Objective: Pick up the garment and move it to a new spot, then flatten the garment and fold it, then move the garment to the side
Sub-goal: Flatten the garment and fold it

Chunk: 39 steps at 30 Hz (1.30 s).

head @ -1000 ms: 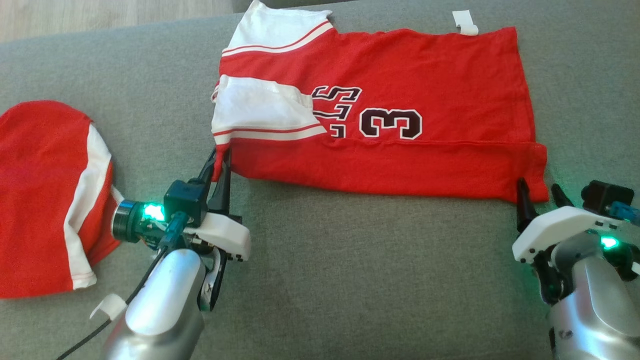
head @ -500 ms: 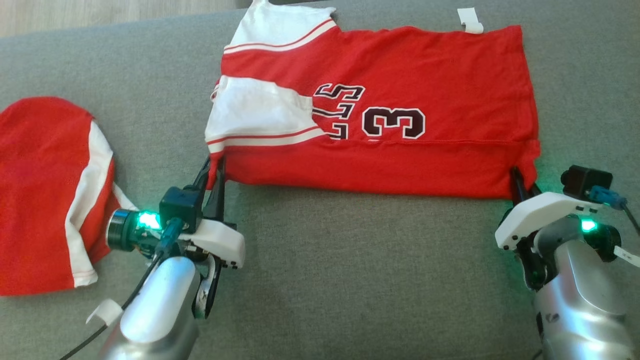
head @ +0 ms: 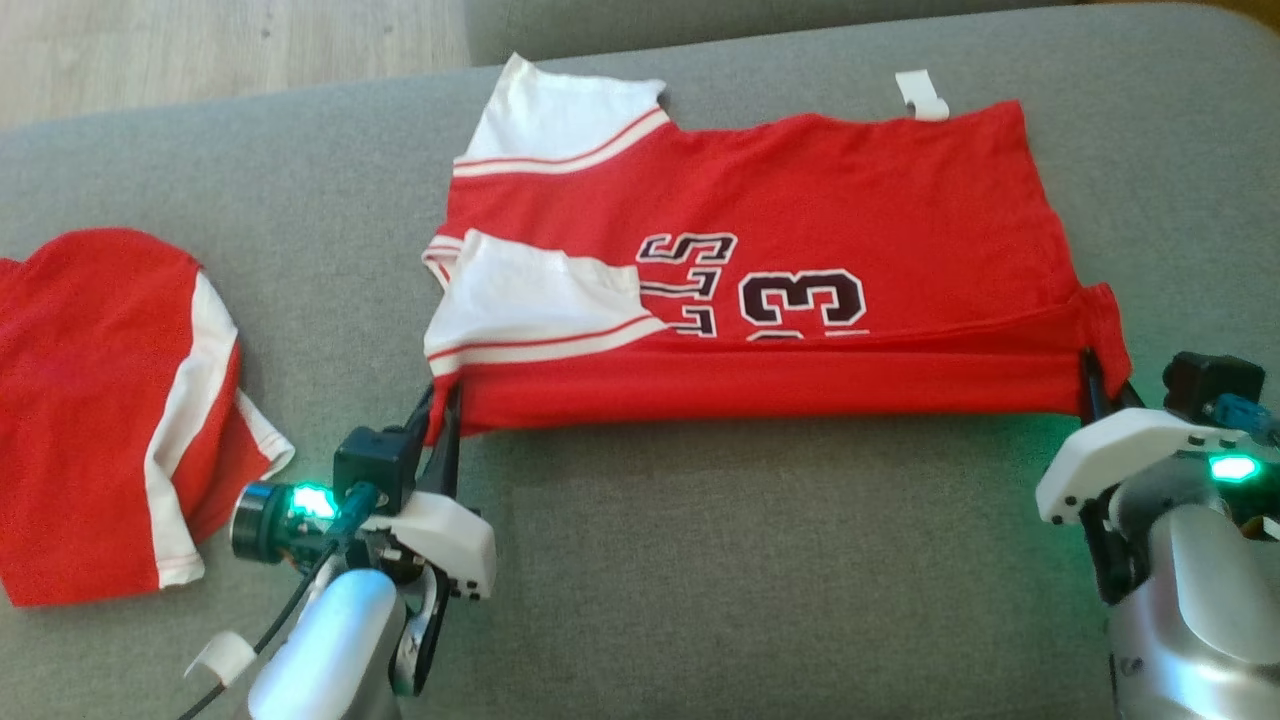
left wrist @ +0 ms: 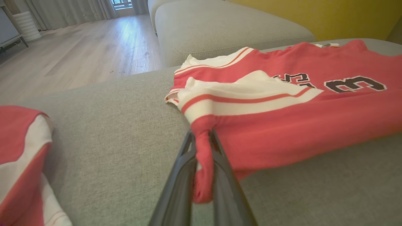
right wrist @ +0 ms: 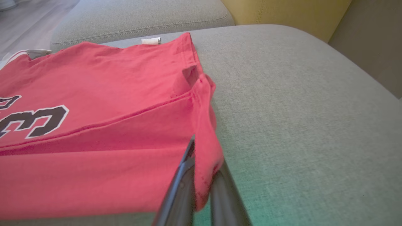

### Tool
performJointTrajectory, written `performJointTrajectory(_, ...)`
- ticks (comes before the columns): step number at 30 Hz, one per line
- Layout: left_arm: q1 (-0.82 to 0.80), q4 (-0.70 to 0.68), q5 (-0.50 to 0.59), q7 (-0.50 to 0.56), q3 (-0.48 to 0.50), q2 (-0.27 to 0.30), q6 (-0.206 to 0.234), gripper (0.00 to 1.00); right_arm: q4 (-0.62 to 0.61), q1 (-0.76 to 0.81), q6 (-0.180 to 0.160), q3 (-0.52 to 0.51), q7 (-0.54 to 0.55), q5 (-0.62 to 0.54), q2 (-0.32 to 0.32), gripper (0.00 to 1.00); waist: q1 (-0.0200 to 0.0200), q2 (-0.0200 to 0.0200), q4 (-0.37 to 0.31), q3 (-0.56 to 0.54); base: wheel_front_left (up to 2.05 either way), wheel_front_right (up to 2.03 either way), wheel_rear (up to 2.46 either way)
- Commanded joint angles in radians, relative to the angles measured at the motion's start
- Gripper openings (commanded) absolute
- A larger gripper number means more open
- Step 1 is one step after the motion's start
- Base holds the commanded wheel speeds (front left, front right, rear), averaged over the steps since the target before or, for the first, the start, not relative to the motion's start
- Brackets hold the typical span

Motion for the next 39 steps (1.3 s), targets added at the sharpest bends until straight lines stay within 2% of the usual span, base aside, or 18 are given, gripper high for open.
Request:
performJointTrajectory(1,-0.016,-0.029,-0.008,0.005,0.041,0.033,0.004,0.00,-0.046,-0.003,0.007,0.009,0.006,-0.012,-0.024,0.00,0.0000,0.0000,-0.002,-0.009,0.00,0.00,0.00)
performJointTrajectory(9,0.071,-0.079,-0.042,0.067,0.025,0.037,0.003,0.00,-0.143,0.085,0.007,0.021,0.081,-0.003,-0.060,0.00,0.0000,0.0000,-0.003,-0.057,0.00,0.00,0.00)
performJointTrajectory(15,0.164,-0.135,-0.053,0.102,0.004,0.035,0.027,0.00,-0.219,0.179,0.007,0.022,0.153,0.029,-0.092,0.00,0.0000,0.0000,-0.003,-0.101,0.00,0.00,0.00)
performJointTrajectory(20,0.214,-0.173,-0.062,0.123,-0.006,0.036,0.042,0.00,-0.279,0.235,0.007,0.016,0.203,0.068,-0.092,0.00,0.0000,0.0000,-0.003,-0.117,0.00,0.00,0.00)
performJointTrajectory(21,0.219,-0.178,-0.063,0.127,-0.009,0.037,0.044,0.12,-0.289,0.242,0.007,0.016,0.209,0.073,-0.090,0.00,0.0000,0.0000,-0.003,-0.119,0.00,0.00,0.00)
performJointTrajectory(22,0.221,-0.181,-0.060,0.130,-0.013,0.039,0.046,0.48,-0.299,0.248,0.007,0.019,0.211,0.075,-0.088,0.48,0.0000,0.0000,-0.003,-0.121,0.00,0.00,0.00)
performJointTrajectory(23,0.221,-0.185,-0.056,0.129,-0.015,0.041,0.050,0.92,-0.310,0.251,0.007,0.020,0.209,0.080,-0.084,1.00,0.0000,0.0000,-0.003,-0.122,0.00,0.00,0.00)
performJointTrajectory(24,0.221,-0.189,-0.053,0.128,-0.015,0.041,0.054,1.00,-0.318,0.253,0.007,0.022,0.209,0.088,-0.079,1.00,0.0000,0.0000,-0.004,-0.123,0.00,0.00,0.00)
performJointTrajectory(32,0.185,-0.251,-0.048,0.024,0.042,0.056,0.094,1.00,-0.416,0.235,0.007,0.009,0.121,0.111,-0.045,1.00,0.0000,0.0000,-0.016,-0.109,0.00,0.00,0.00)
performJointTrajectory(36,0.142,-0.291,-0.046,-0.043,0.070,0.072,0.083,1.00,-0.462,0.206,0.007,0.011,0.061,0.114,-0.032,1.00,0.0000,0.0000,-0.025,-0.086,0.00,0.00,0.00)
performJointTrajectory(39,0.092,-0.311,-0.039,-0.050,0.078,0.088,0.071,1.00,-0.485,0.177,0.007,0.020,0.027,0.114,-0.026,1.00,0.0000,0.0000,-0.034,-0.060,0.00,0.00,0.00)
